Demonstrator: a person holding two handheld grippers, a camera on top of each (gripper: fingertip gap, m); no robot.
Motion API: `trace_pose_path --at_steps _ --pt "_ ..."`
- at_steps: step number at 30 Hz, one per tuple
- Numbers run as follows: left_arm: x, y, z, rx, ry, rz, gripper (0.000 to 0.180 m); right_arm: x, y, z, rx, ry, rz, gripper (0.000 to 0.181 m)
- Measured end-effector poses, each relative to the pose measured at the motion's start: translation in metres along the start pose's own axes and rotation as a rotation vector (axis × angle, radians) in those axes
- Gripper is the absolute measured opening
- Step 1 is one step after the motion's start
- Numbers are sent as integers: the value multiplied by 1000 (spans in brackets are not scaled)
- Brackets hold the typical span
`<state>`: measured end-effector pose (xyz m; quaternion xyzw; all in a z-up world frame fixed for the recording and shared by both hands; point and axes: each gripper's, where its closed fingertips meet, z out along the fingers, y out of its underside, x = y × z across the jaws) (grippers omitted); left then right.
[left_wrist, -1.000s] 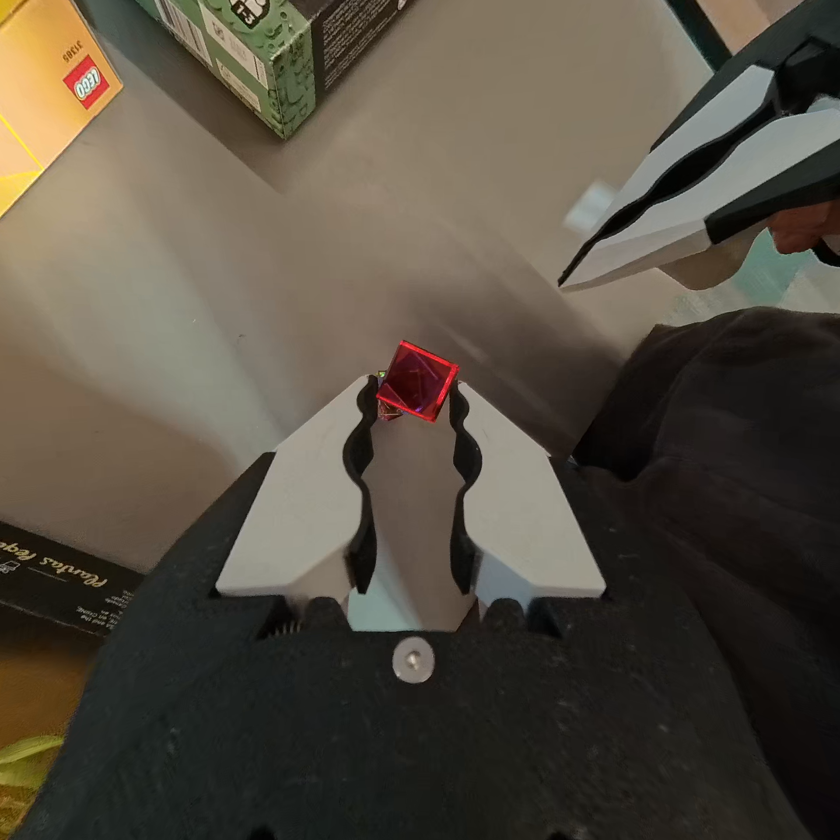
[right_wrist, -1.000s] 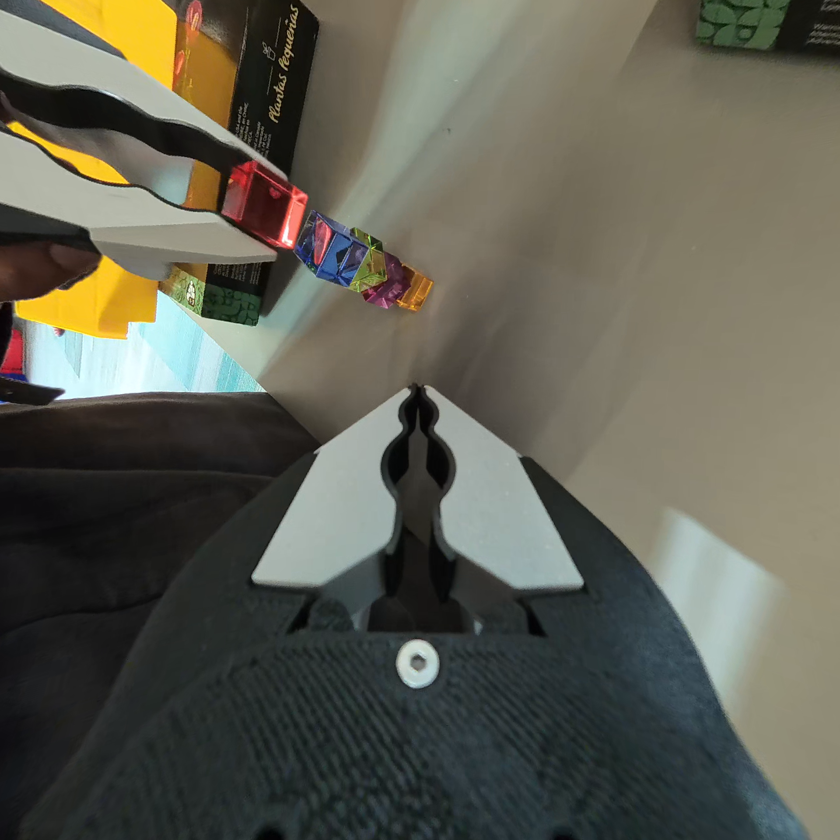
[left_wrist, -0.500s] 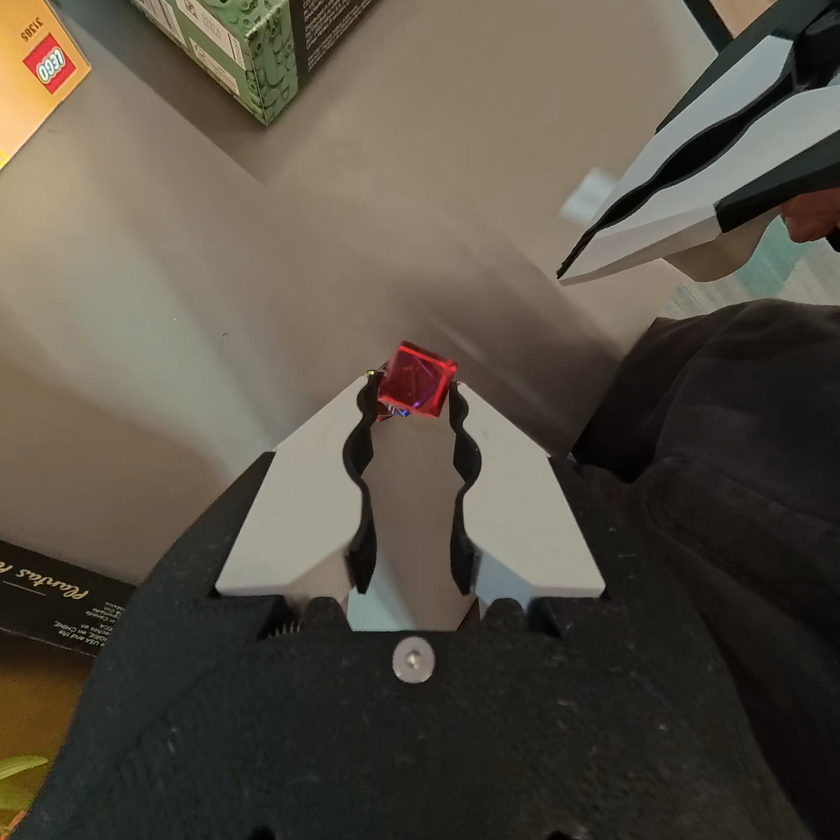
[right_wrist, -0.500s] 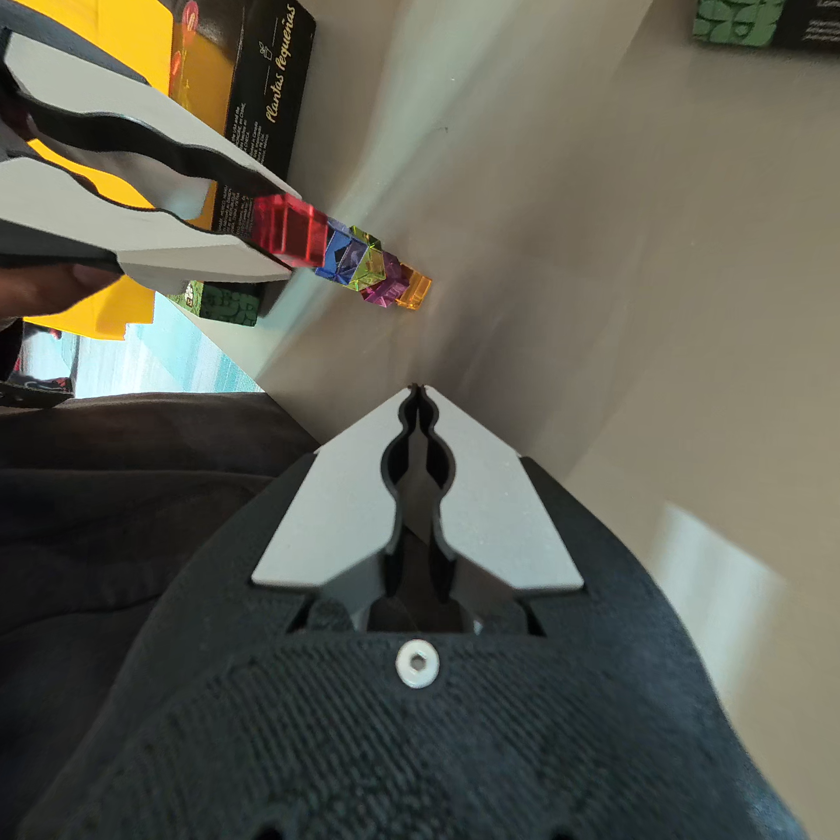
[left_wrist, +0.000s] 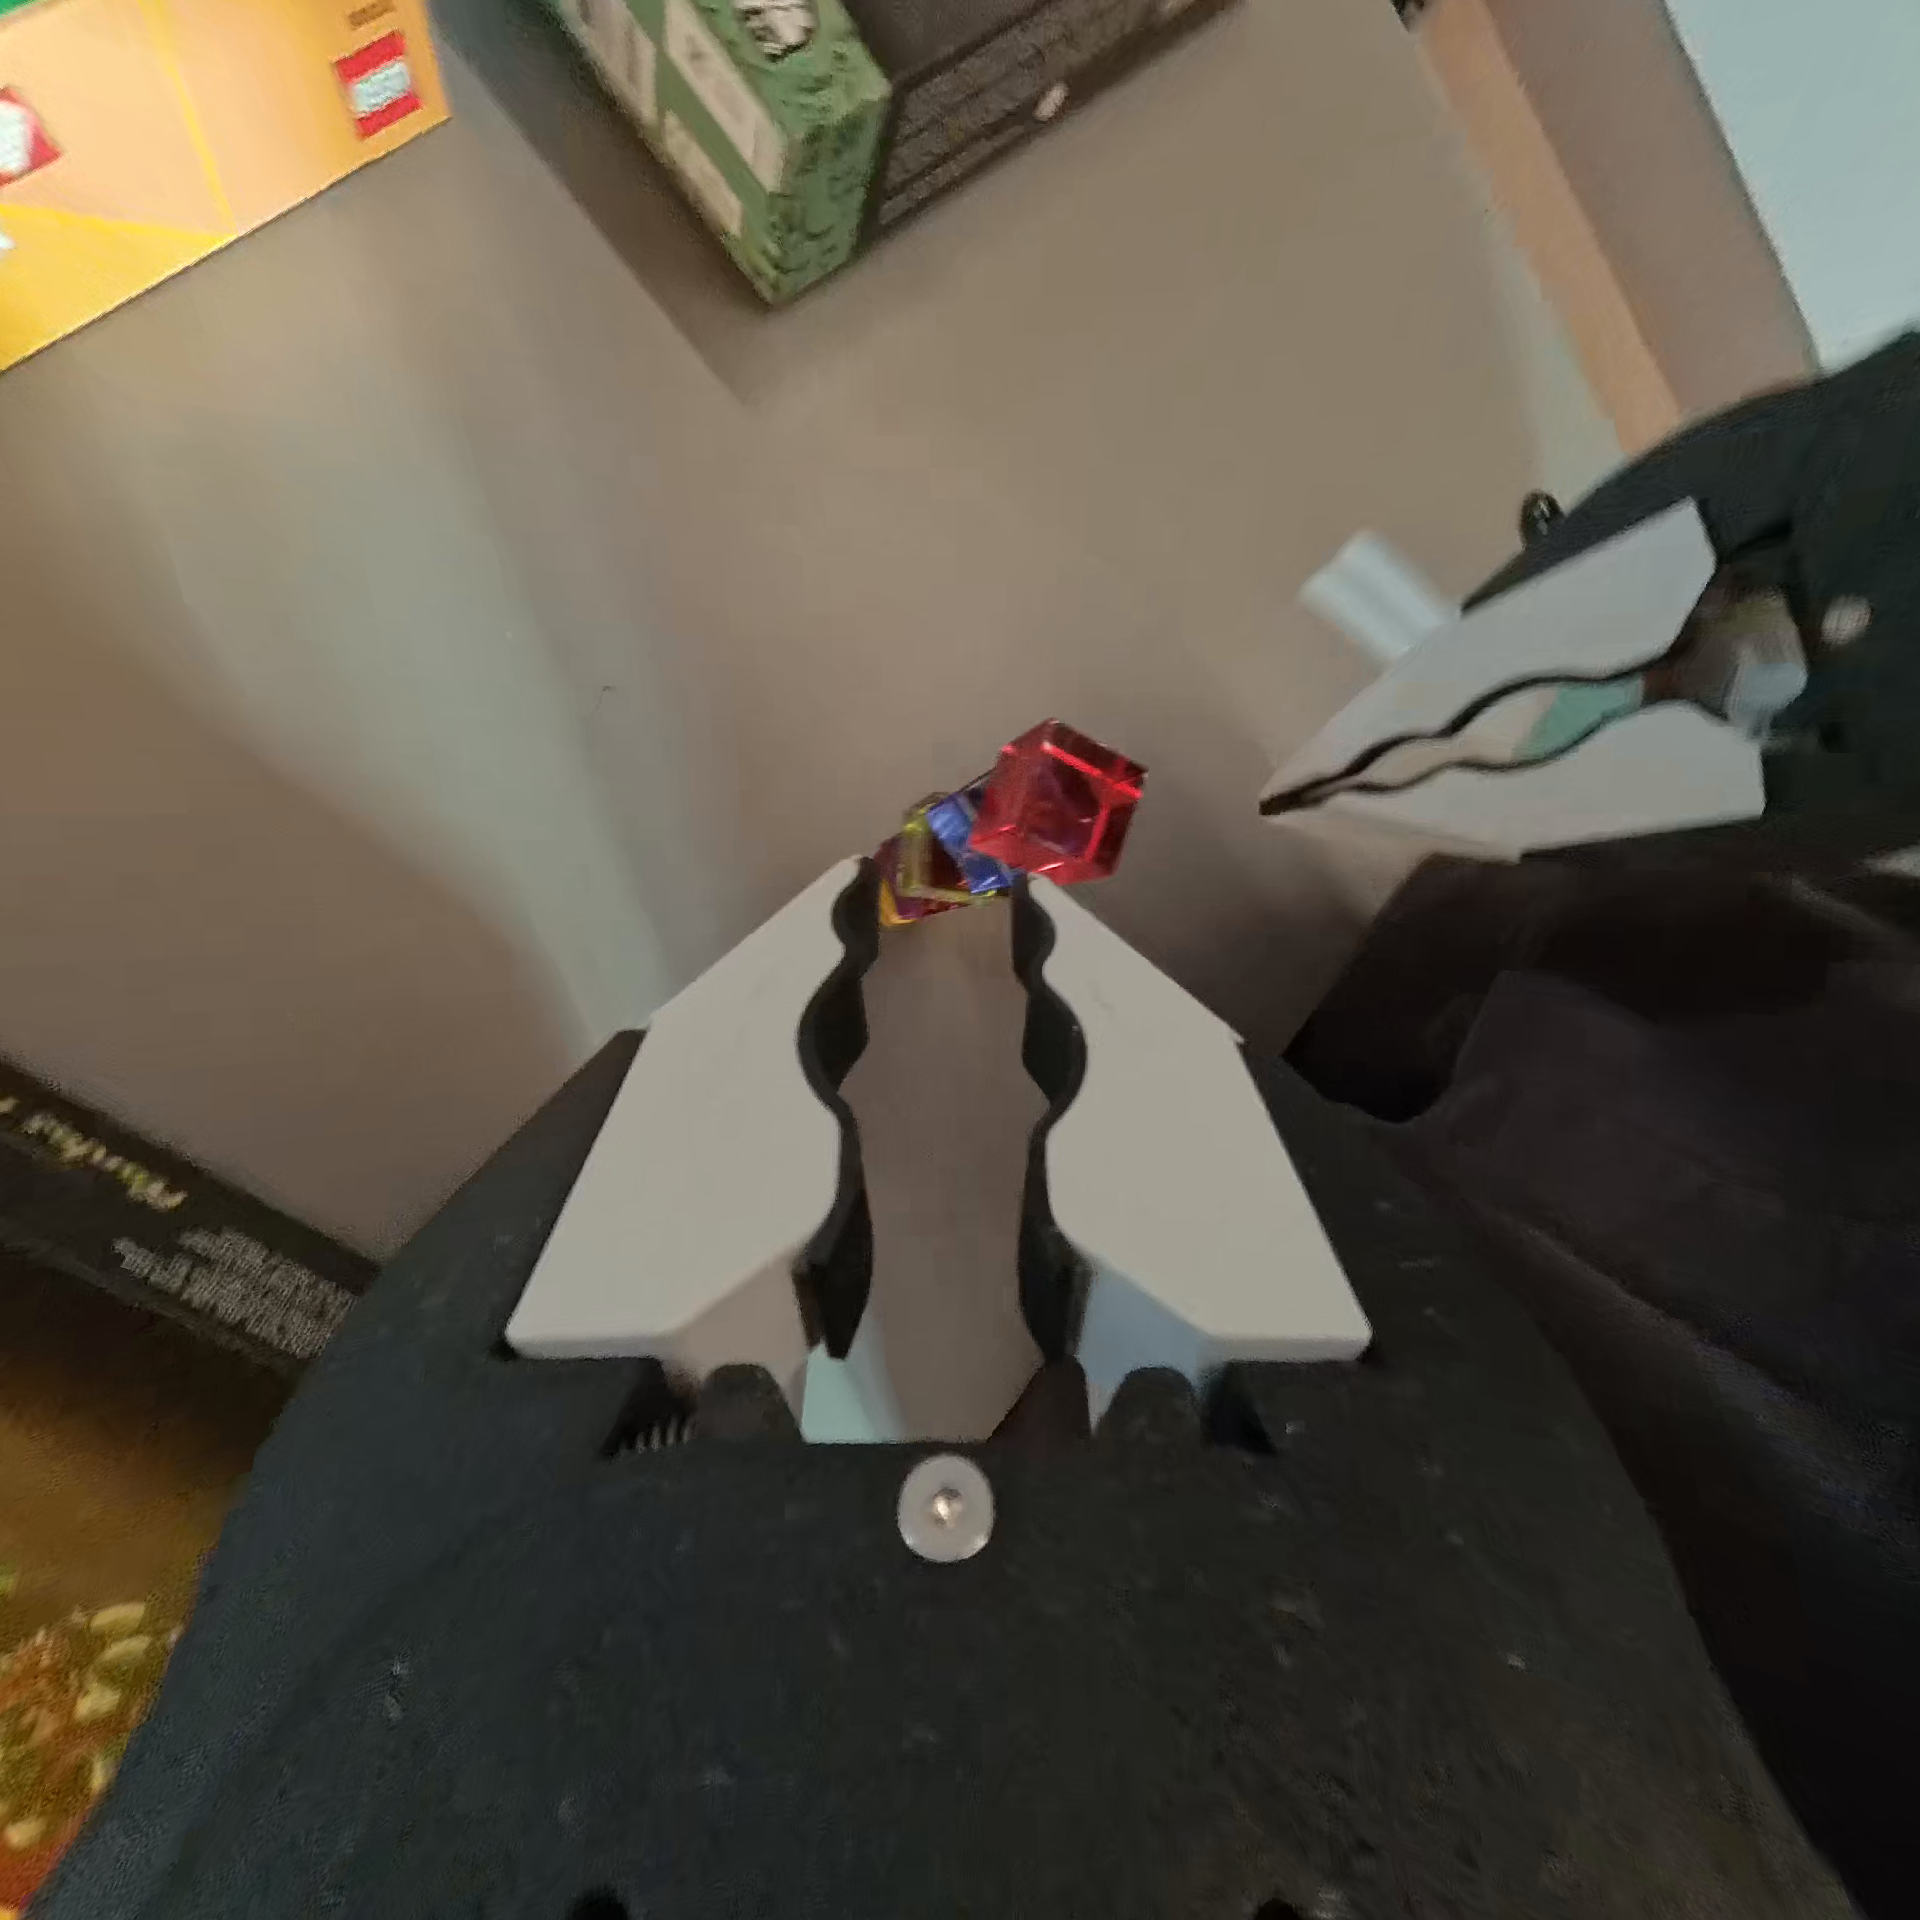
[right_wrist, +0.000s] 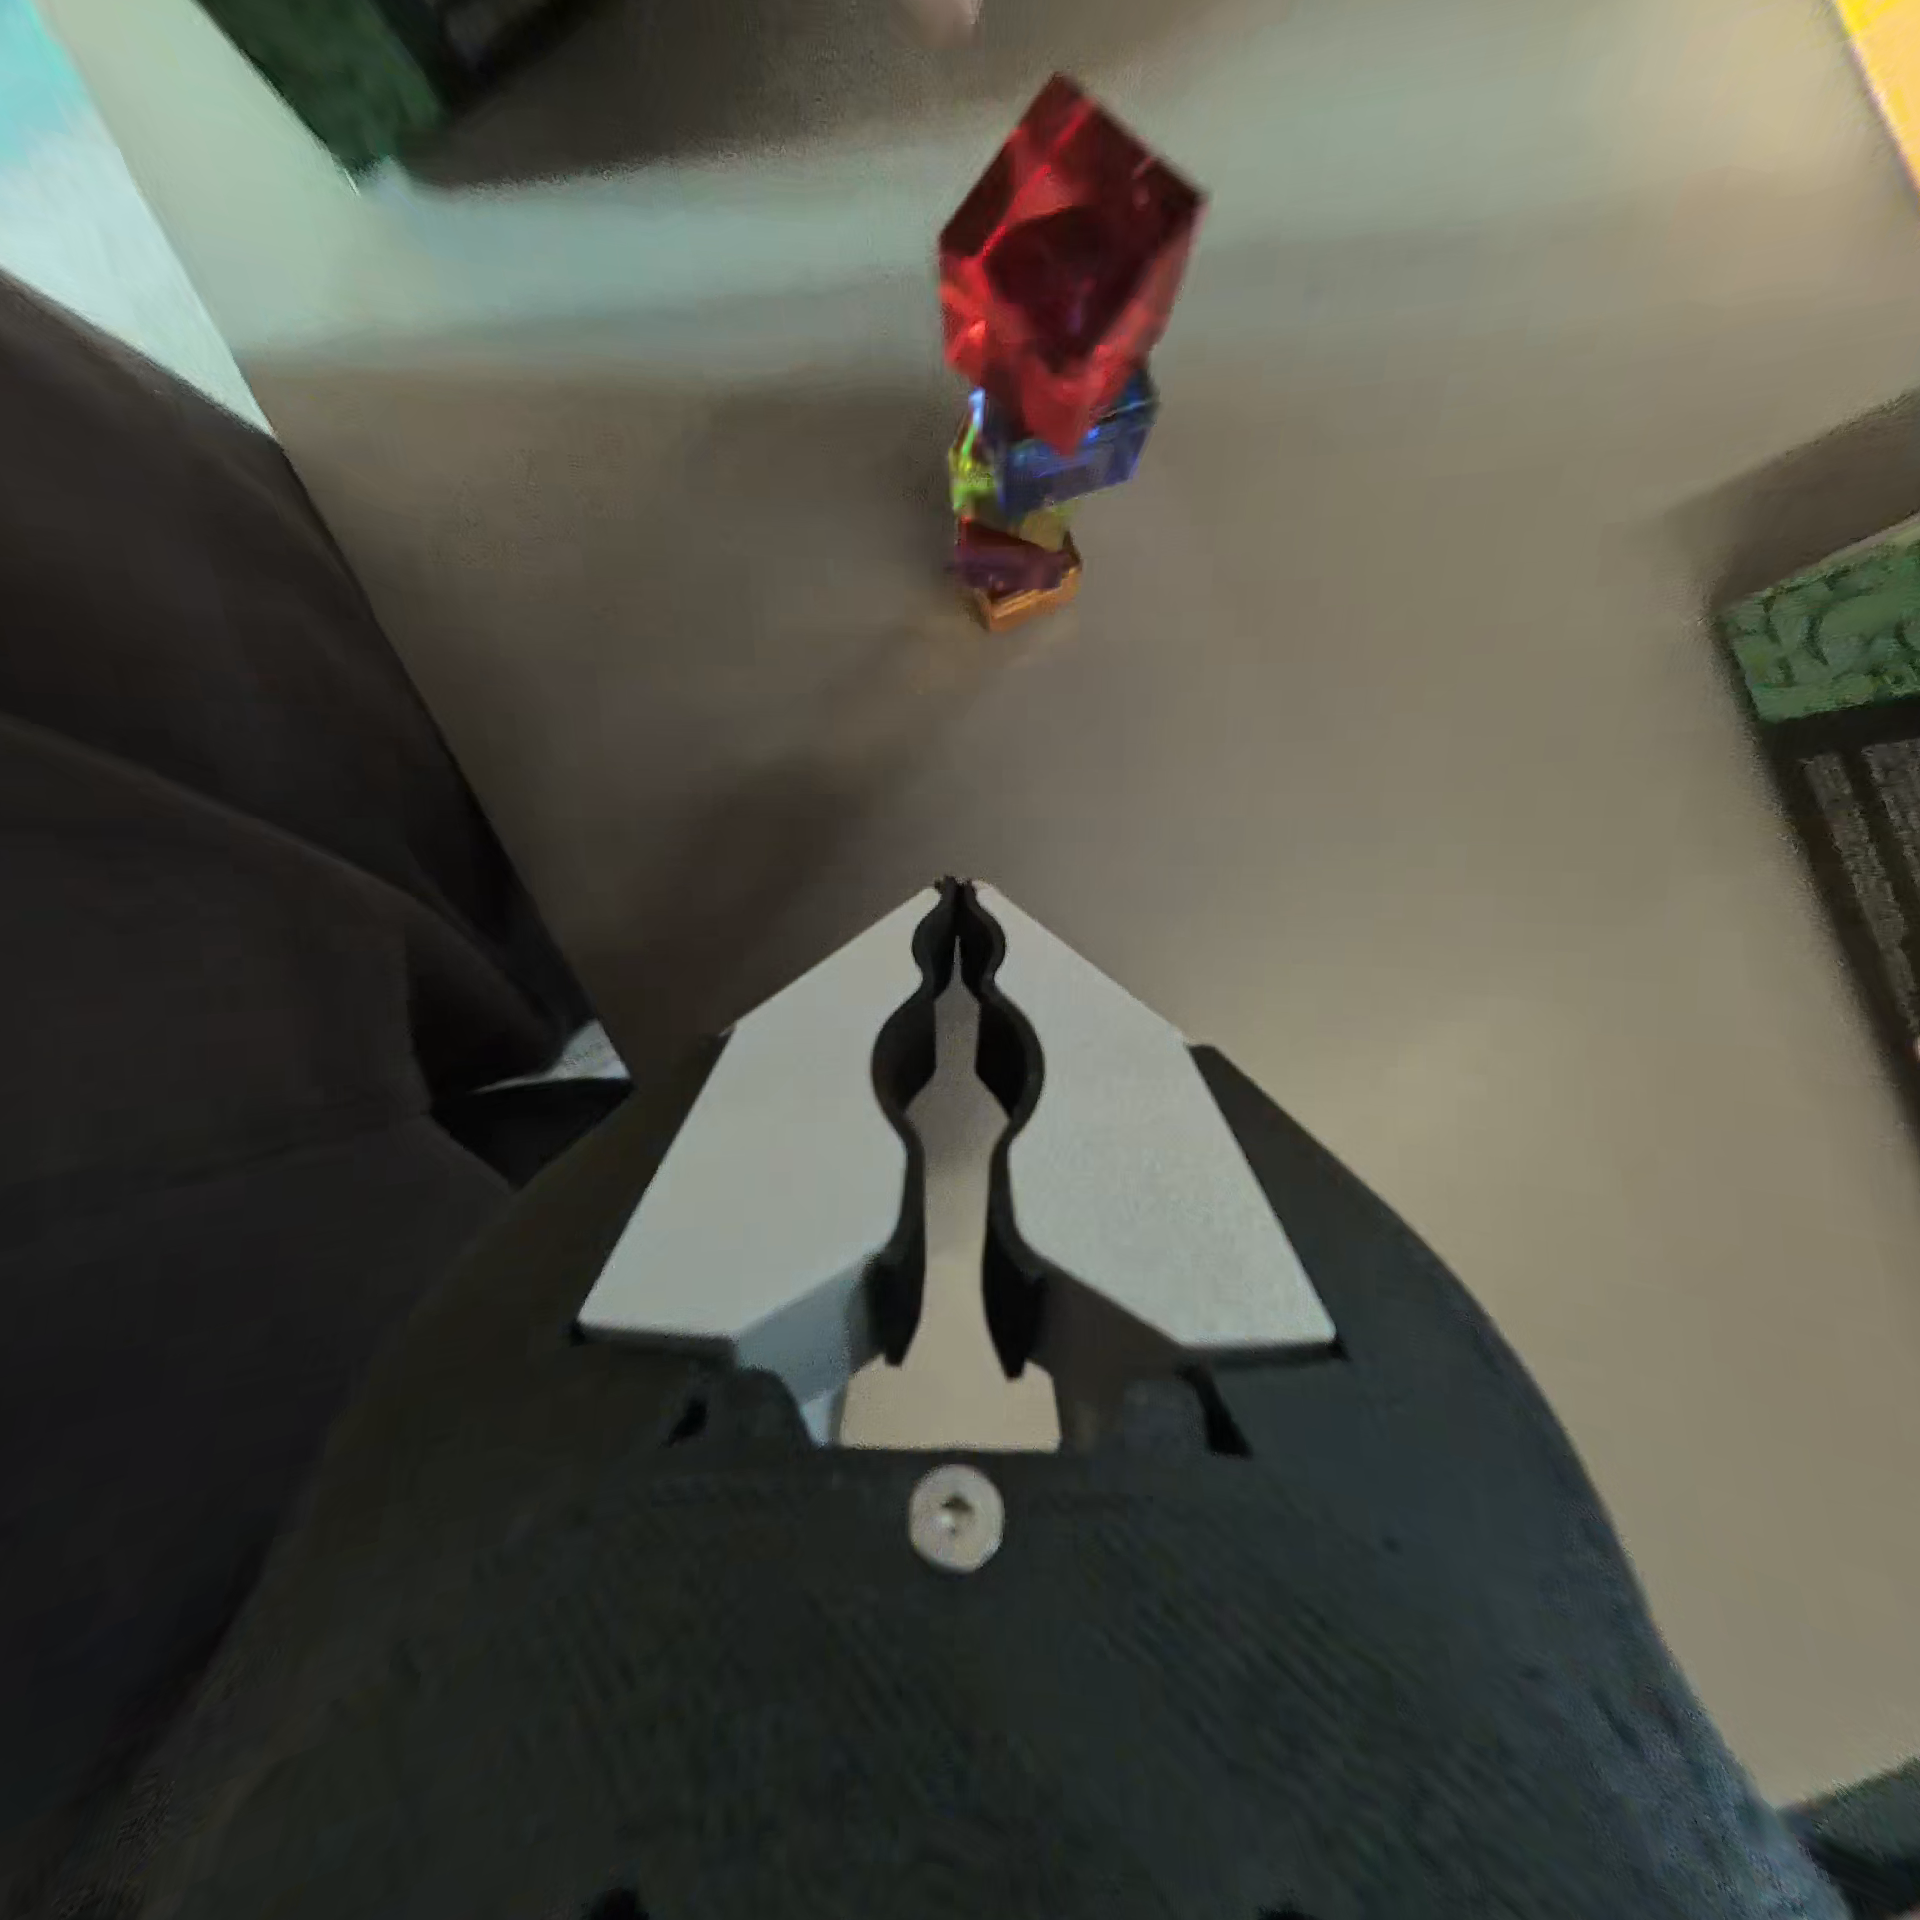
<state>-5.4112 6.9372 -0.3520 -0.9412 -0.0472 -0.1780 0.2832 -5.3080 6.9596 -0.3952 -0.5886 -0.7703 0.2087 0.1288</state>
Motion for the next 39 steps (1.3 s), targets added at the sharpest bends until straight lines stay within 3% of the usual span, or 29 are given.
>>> trace_pose_path --at_steps 6,13,17,20,22,24,27,29,35,39 --pt "-46 0 -28 70 -227 -9 0 -33 -6 27 -91 -79 -87 0" --pt "-62 6 -49 154 -396 86 0 -49 8 51 -267 -132 -207 0" --pt "-65 15 -53 181 -408 2 0 -33 -15 66 -209 6 -461 0" --pt "-69 24 -58 183 -420 -26 0 -55 -17 75 -217 -112 -602 0" --pt "-69 29 -60 180 -415 -40 0 -78 -6 77 -283 -277 -609 0" --pt "-70 33 -62 175 -416 -56 0 -74 -10 79 -297 -281 -588 0" --pt "-70 37 -65 178 -411 -71 0 -10 -54 80 -180 97 -554 0" --pt "-69 40 -64 175 -402 -75 0 14 -66 72 -172 226 -529 0" --pt "-67 34 -59 172 -380 -52 0 -5 -50 60 -161 133 -510 0" --pt "-65 32 -56 166 -368 -36 0 -23 -33 47 -107 31 -343 0"
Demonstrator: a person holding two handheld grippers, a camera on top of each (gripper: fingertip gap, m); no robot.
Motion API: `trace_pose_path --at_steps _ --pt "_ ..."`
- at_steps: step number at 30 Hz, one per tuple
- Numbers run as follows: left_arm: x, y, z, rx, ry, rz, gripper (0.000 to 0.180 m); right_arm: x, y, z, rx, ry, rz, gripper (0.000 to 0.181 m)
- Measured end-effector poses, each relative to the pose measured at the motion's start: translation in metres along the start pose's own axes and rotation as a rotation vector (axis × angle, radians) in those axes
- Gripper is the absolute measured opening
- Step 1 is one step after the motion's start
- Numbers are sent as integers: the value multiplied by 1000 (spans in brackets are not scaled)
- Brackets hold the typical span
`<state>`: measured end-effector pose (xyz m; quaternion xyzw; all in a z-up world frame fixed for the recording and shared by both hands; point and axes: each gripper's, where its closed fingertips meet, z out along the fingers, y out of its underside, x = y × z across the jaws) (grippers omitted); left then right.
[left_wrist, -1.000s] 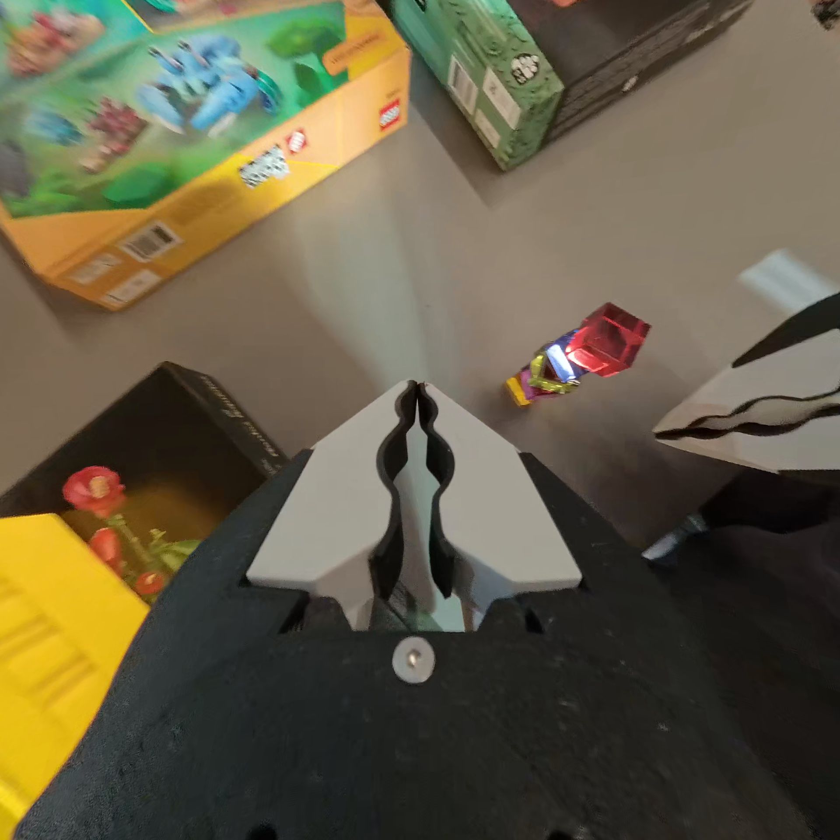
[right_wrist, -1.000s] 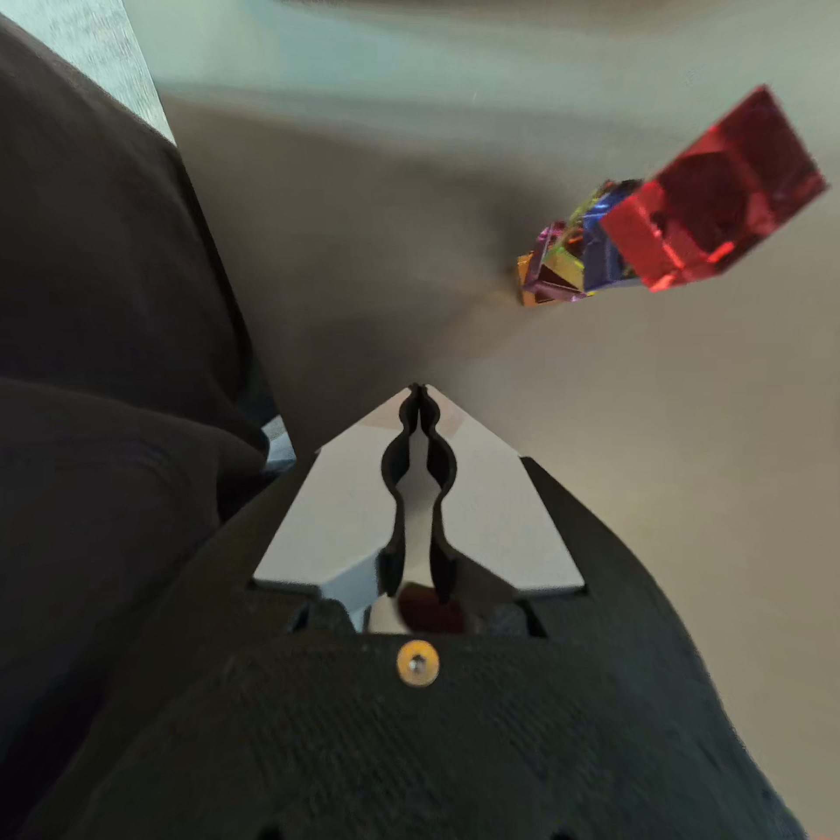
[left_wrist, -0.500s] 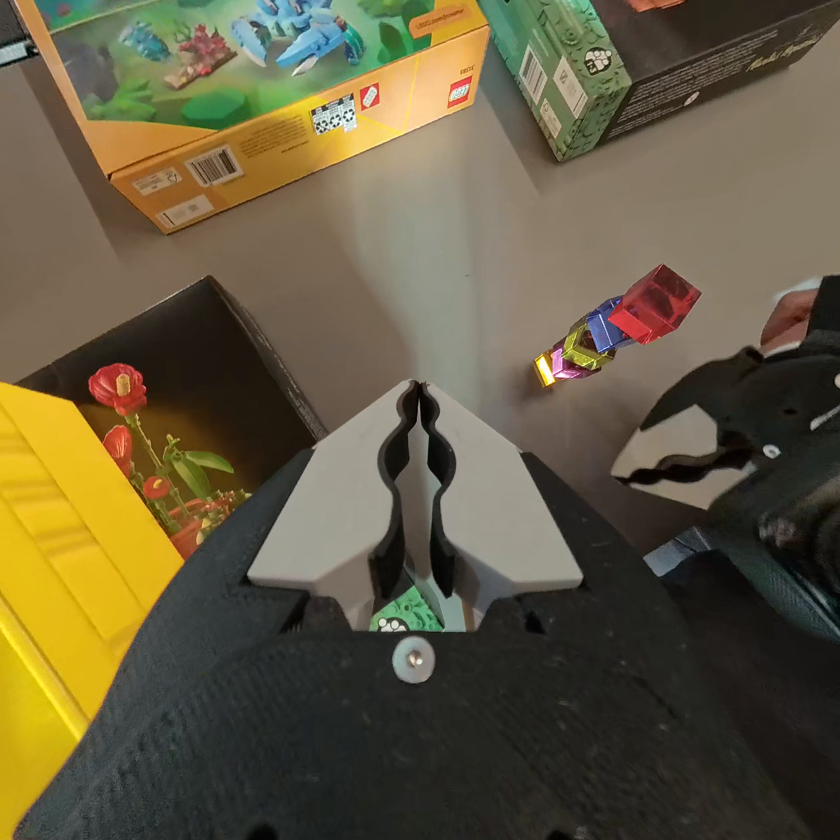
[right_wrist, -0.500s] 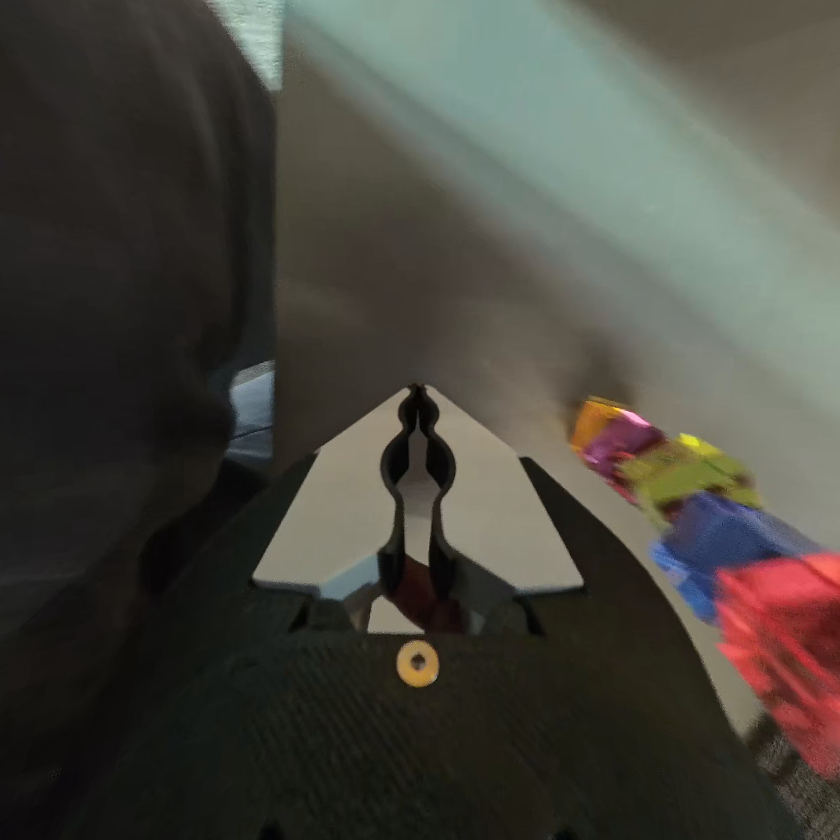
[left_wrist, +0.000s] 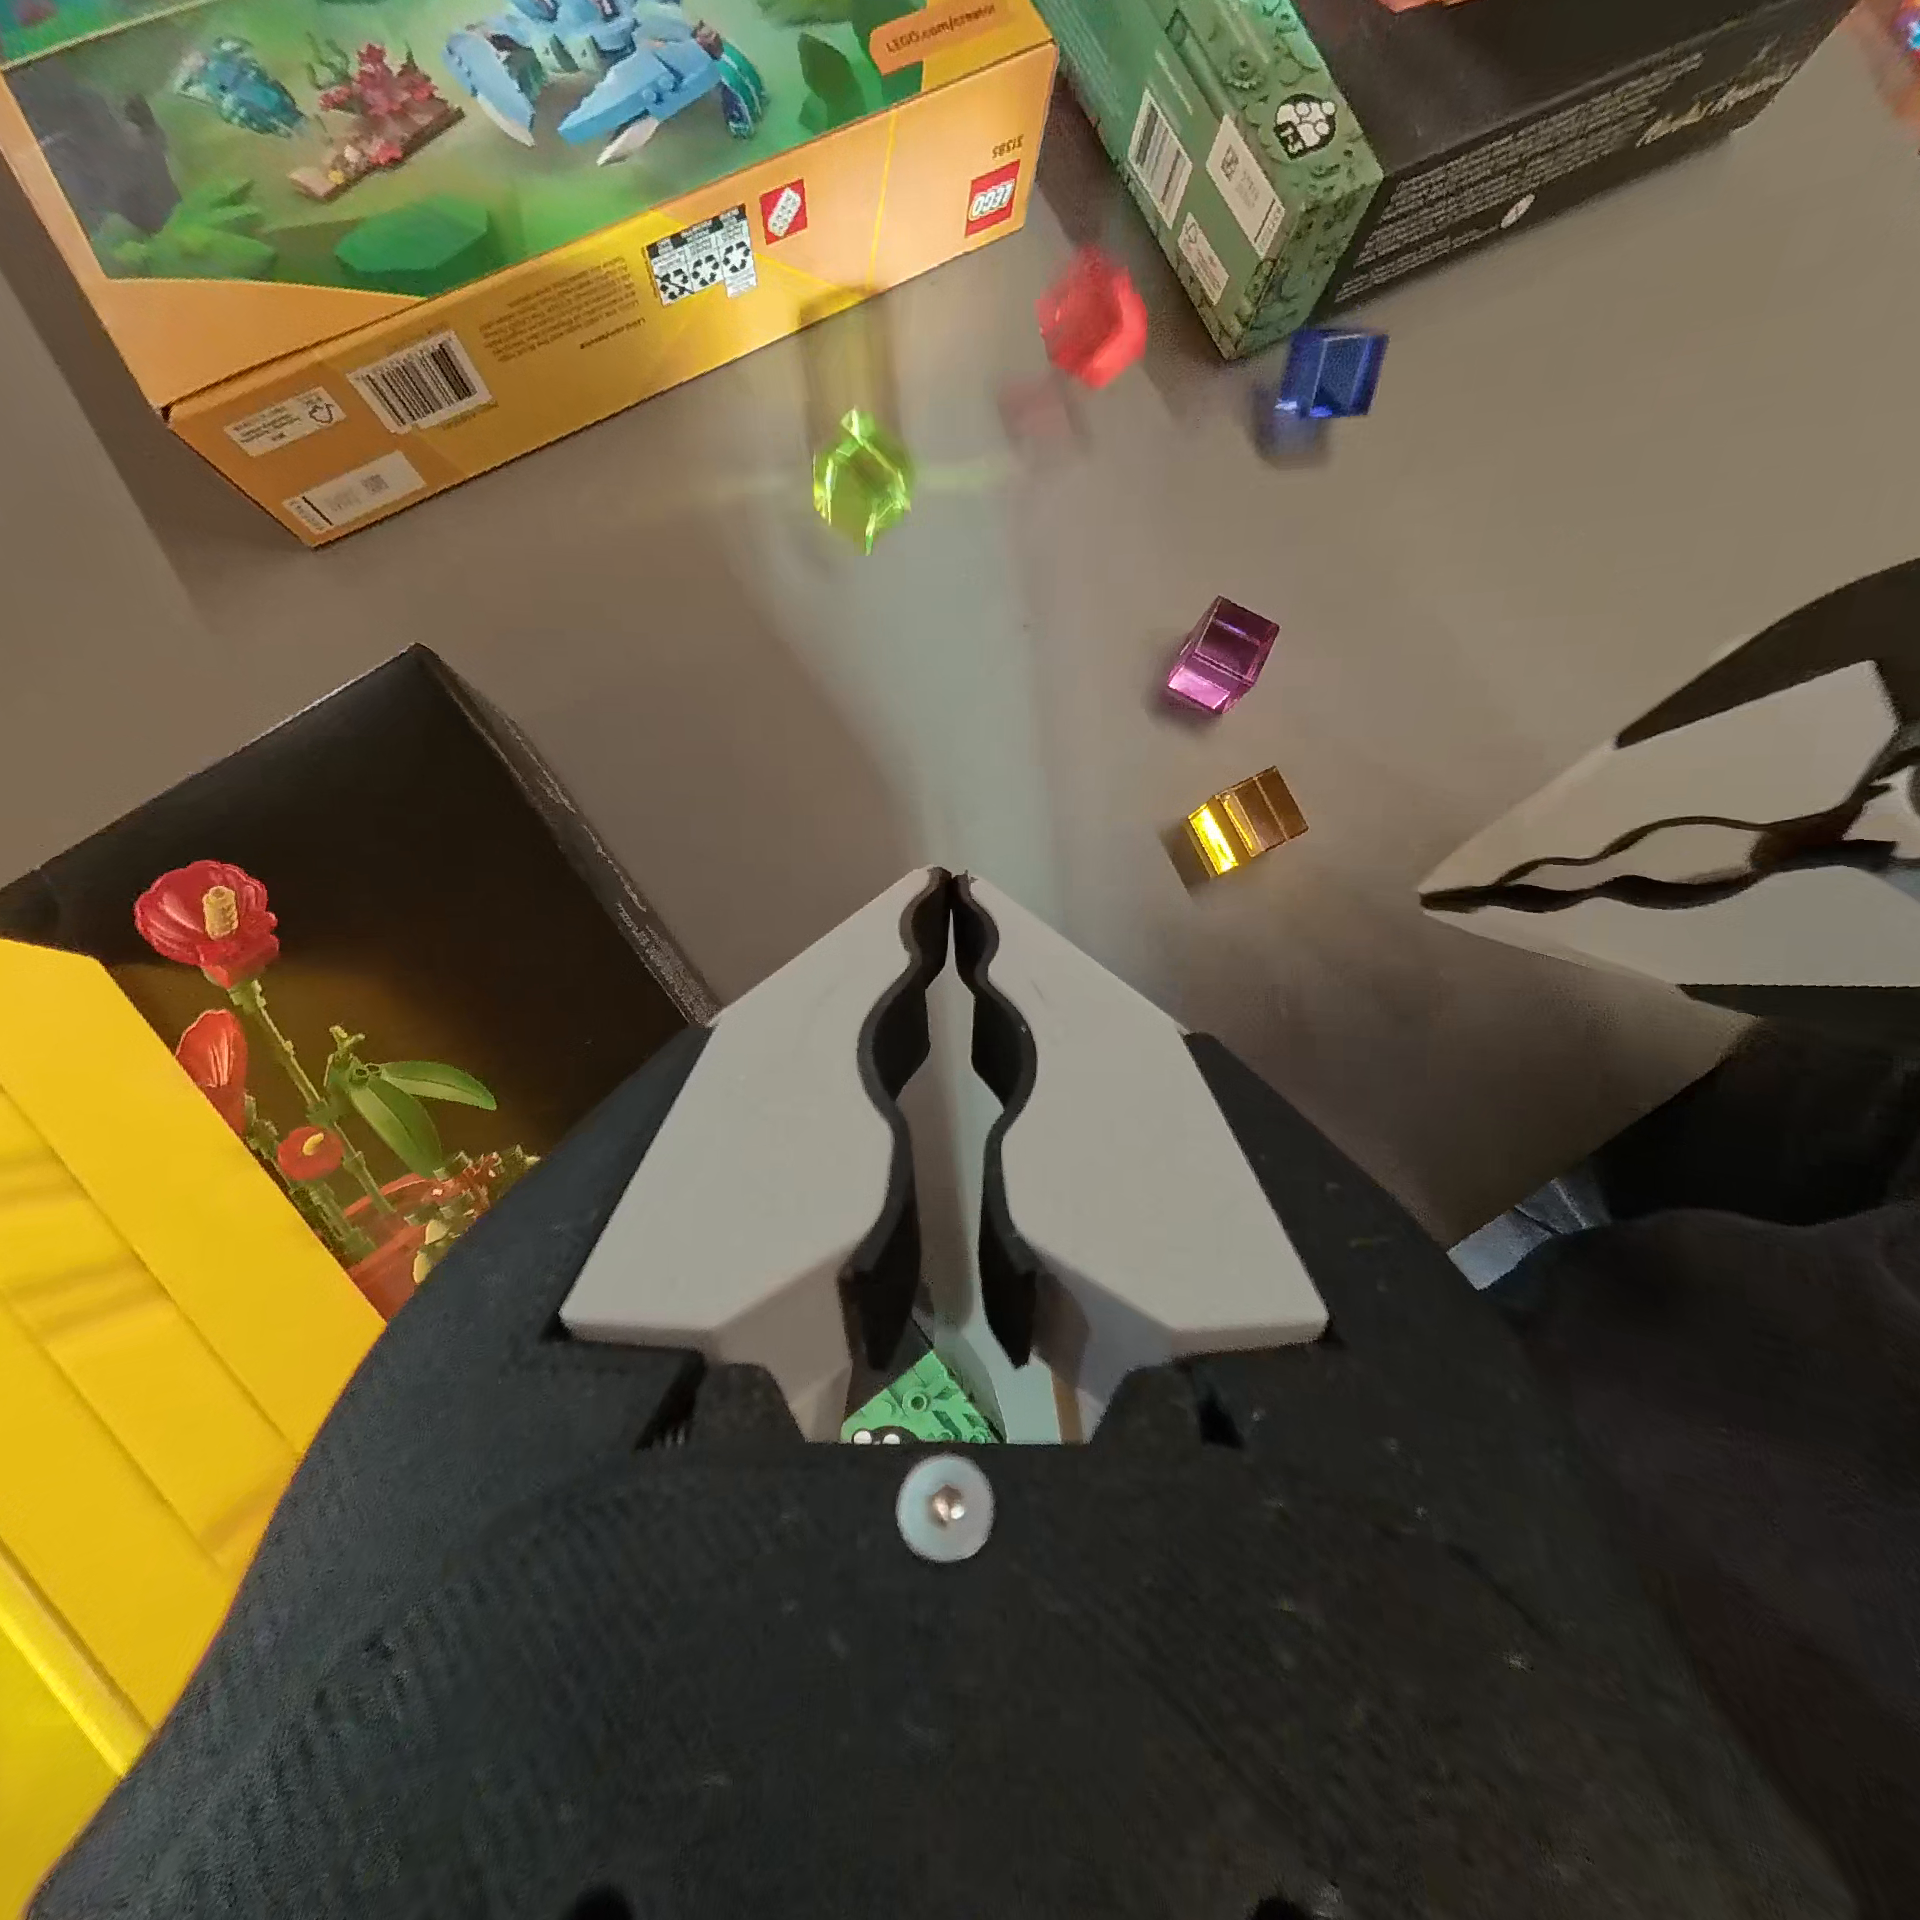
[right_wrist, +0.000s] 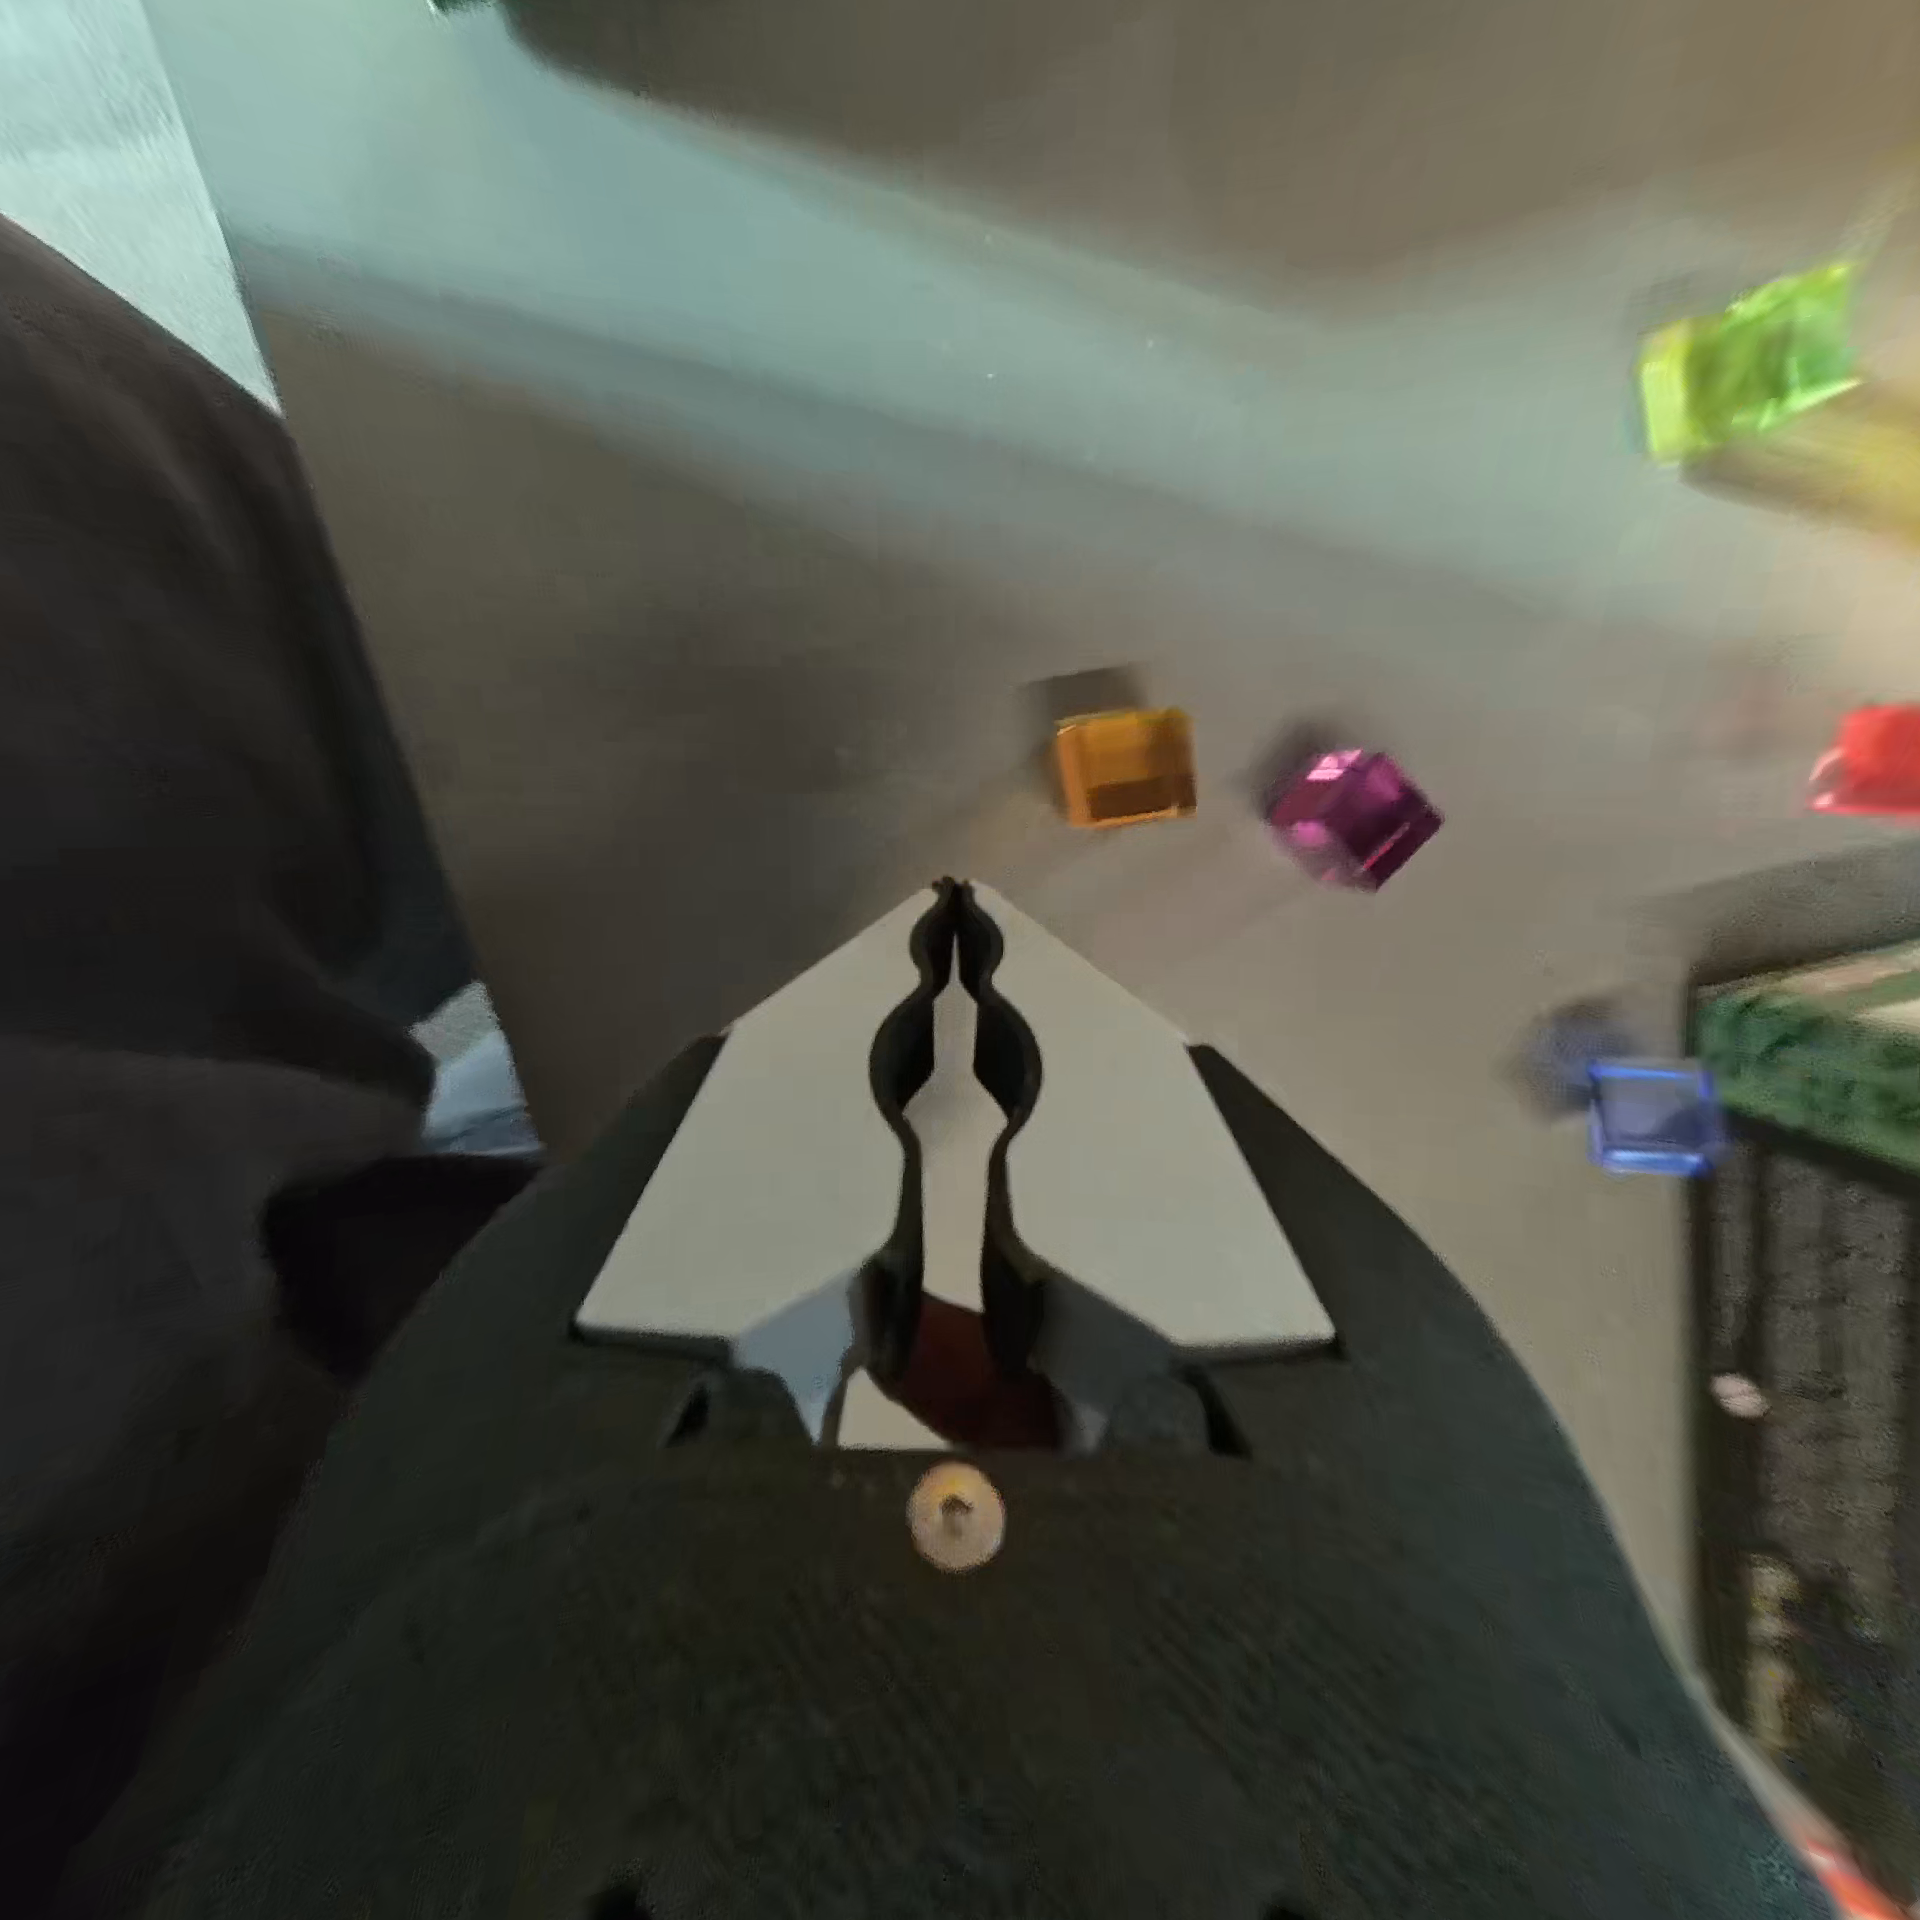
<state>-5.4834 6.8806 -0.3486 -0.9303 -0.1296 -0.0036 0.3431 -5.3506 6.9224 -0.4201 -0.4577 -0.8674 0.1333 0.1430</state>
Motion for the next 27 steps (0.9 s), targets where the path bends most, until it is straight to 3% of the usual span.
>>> trace_pose_path --at_steps 3,8,11,14,18,20,23,27 --pt "2 -1 2 1 7 9 0 2 12 -9 45 -8 168 3" --pt "2 -21 -3 82 -26 85 0 50 44 -22 98 101 457 47" --pt "4 -24 1 80 -42 112 0 85 64 -35 158 122 681 57" --pt "-14 -50 -10 111 -187 118 0 129 69 -86 240 246 760 50" --pt "-39 -141 -74 439 -279 53 0 191 56 -221 393 737 647 53" --pt "-56 -163 -81 526 -347 42 0 200 69 -257 385 936 643 36" --pt "-55 -187 -73 504 -375 138 0 191 70 -279 369 972 627 0" --pt "-27 -221 -78 525 -313 123 0 177 62 -285 394 919 703 0"
